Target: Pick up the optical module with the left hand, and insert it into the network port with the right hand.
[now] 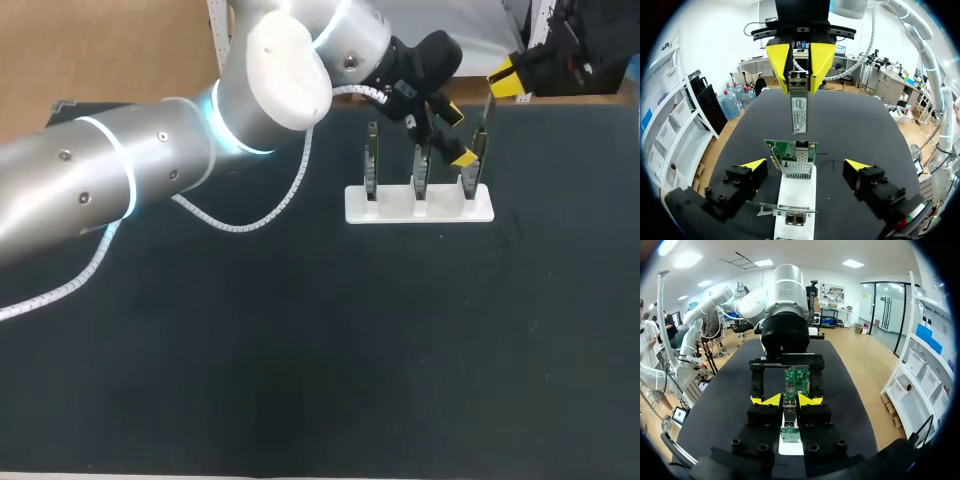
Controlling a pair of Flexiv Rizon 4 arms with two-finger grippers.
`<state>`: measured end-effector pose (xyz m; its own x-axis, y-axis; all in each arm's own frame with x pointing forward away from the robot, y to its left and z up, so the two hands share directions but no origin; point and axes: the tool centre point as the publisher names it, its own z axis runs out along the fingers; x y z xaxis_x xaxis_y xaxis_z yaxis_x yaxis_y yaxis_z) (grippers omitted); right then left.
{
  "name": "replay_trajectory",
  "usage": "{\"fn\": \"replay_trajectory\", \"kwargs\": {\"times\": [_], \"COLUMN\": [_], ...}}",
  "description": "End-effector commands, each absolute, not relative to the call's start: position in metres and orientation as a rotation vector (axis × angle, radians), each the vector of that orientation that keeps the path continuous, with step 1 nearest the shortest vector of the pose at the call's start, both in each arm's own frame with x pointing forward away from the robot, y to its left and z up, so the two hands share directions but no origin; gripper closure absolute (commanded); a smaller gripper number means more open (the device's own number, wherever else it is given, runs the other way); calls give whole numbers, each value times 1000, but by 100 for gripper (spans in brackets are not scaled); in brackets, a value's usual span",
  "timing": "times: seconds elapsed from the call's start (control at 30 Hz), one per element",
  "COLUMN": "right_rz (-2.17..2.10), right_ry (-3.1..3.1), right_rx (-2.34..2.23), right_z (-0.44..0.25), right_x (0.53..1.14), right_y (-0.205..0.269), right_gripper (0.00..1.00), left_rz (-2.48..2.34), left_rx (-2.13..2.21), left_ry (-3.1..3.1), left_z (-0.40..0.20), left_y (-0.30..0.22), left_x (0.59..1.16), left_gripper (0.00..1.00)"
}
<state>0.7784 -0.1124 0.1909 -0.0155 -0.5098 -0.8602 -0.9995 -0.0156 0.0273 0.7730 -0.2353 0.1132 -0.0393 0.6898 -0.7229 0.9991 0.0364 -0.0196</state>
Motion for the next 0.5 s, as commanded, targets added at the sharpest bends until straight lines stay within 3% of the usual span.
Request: {"fn": "replay_trajectory", "kwargs": {"times": [0.03,0.5], "right_rz": [940,952], "right_ry": [1606,1613], "right_rx": [-1610,-1613], "right_z": [189,181], "right_x": [781,781], "right_y": [-111,-111], "right_gripper": [100,100], "left_rz": [-749,-749], "left_rx": [1709,1709], "left_ry": [1787,1787], "left_z": [113,113], "left_y": [-236,-236], "left_x": [774,774], "left_gripper": [0,0]}}
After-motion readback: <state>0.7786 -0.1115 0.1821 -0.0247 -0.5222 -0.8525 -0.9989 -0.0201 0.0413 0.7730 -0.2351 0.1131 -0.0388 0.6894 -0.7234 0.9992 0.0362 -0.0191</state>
